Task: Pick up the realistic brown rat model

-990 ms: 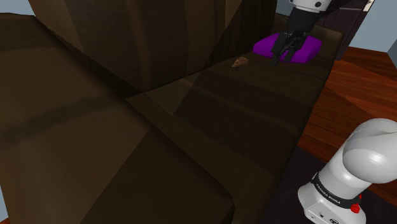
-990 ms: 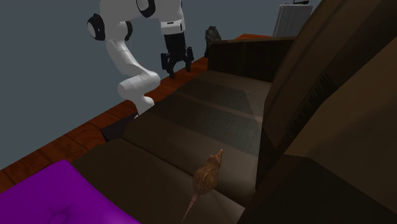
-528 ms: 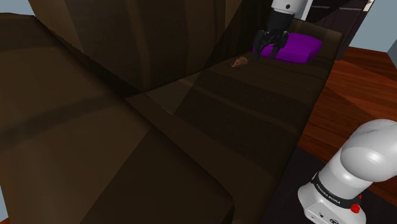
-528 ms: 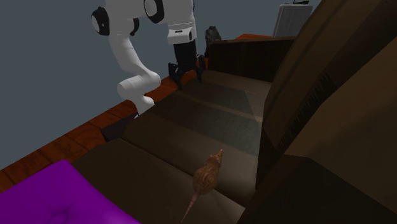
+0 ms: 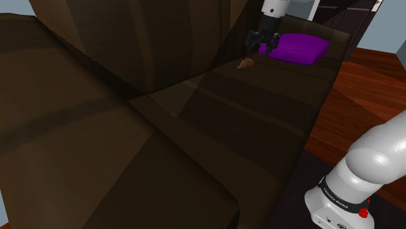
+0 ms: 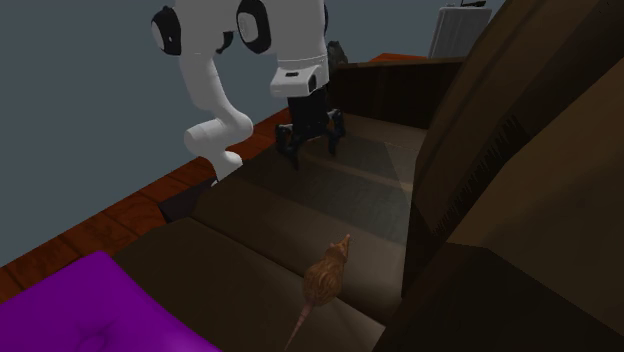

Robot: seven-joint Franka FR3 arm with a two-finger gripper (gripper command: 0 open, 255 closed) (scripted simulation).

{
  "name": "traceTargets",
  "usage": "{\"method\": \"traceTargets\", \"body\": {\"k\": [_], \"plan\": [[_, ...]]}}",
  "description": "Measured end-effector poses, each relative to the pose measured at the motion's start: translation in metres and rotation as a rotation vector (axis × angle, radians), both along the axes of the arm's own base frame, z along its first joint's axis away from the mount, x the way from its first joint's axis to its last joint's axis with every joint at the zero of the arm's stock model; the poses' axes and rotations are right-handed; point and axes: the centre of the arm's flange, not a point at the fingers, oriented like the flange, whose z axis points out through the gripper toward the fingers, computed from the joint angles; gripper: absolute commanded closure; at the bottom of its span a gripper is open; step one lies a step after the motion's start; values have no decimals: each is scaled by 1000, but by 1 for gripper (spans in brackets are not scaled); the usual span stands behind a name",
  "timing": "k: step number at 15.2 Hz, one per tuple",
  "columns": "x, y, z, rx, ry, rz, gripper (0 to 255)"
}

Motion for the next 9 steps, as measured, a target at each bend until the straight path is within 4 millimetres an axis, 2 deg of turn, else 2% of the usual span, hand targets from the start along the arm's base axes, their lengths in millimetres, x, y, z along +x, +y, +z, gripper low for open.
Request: {"method": "traceTargets", "body": {"k": [6,9], "plan": [[63,-51,-19,29,10,-143,0],[86,-76,-27,43,15,-215,0]]}}
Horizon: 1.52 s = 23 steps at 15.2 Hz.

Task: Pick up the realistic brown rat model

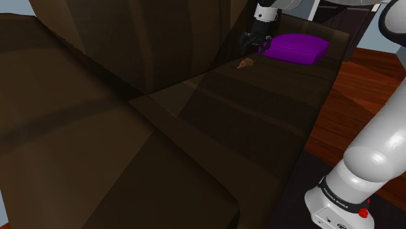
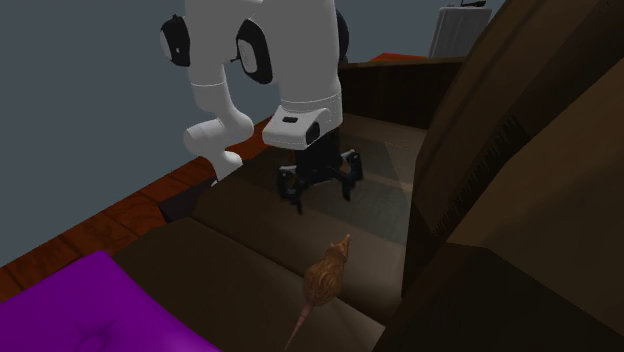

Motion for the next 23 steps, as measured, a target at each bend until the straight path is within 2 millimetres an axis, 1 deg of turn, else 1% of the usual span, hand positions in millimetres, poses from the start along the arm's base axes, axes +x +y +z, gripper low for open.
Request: {"method": "traceTargets", "body": {"k": [1,2,4,6,8,9,11,17,18,23], "plan": [[9,-8,-4,5,2,-24,0],[21,-21,-3,10,4,-48,0],[35,-40,-9,19,8,-96,0],[51,-61,-19,29,11,-144,0],[69,-85,-23,38,14,-191,0],[74,-91,-27,41,16,-207,0],[76,-96,-36,44,17,-219,0],[77,-99,-66,45,17,-222,0],[77,-99,-68,45,17,-223,255],[77,-99,-69,44,13,-223,255]]}}
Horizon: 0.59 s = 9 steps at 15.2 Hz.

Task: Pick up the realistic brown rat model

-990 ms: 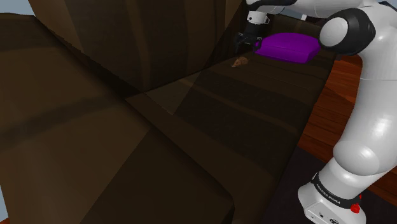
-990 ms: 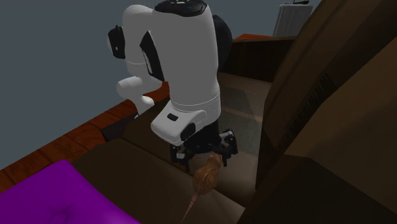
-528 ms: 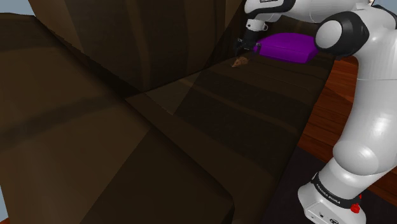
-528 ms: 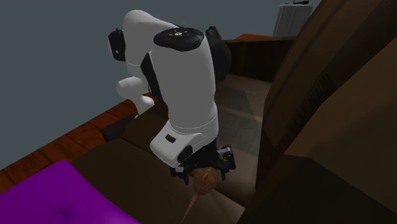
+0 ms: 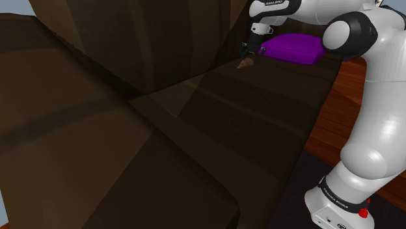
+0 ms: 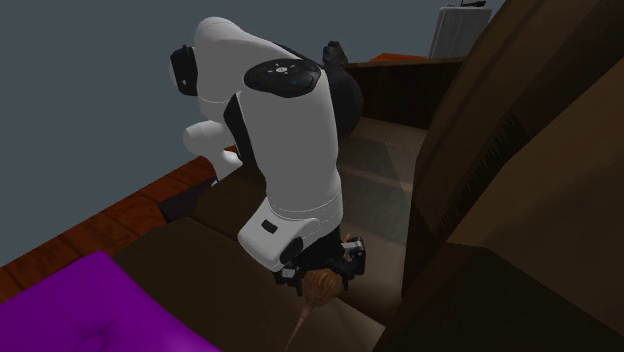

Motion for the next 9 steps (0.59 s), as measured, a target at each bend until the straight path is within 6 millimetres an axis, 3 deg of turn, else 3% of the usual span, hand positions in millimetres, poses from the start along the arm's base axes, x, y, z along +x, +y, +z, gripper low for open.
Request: {"method": "traceTargets", "body": {"k": [5,9], "plan": [[0,0,0,0,0,0,255],[-1,0,15,1,3,1,255]]}}
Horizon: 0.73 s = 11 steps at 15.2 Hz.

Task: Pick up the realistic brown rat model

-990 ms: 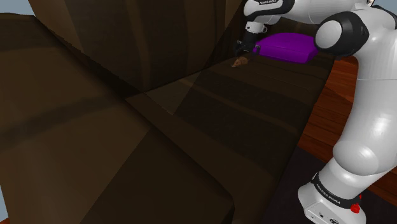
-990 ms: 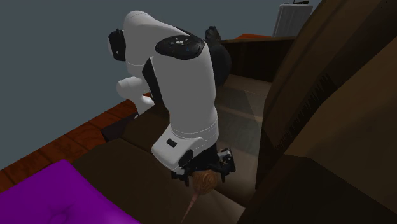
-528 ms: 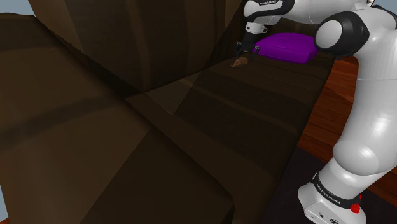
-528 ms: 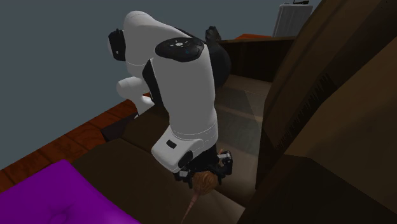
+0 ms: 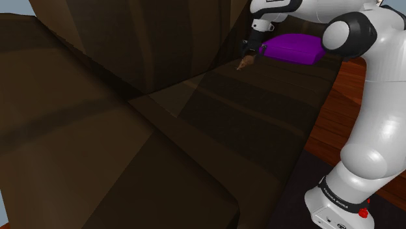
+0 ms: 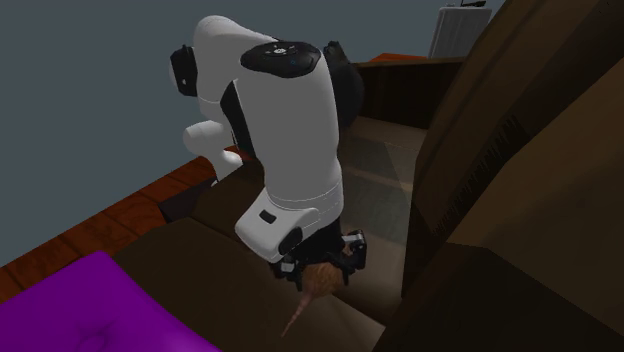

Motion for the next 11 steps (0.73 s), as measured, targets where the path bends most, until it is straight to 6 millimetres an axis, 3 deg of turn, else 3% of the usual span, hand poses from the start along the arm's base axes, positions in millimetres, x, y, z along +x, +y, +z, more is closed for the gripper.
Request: {"method": "traceTargets", "body": {"k": [11], "plan": [[1,0,57,0,0,0,255]]}}
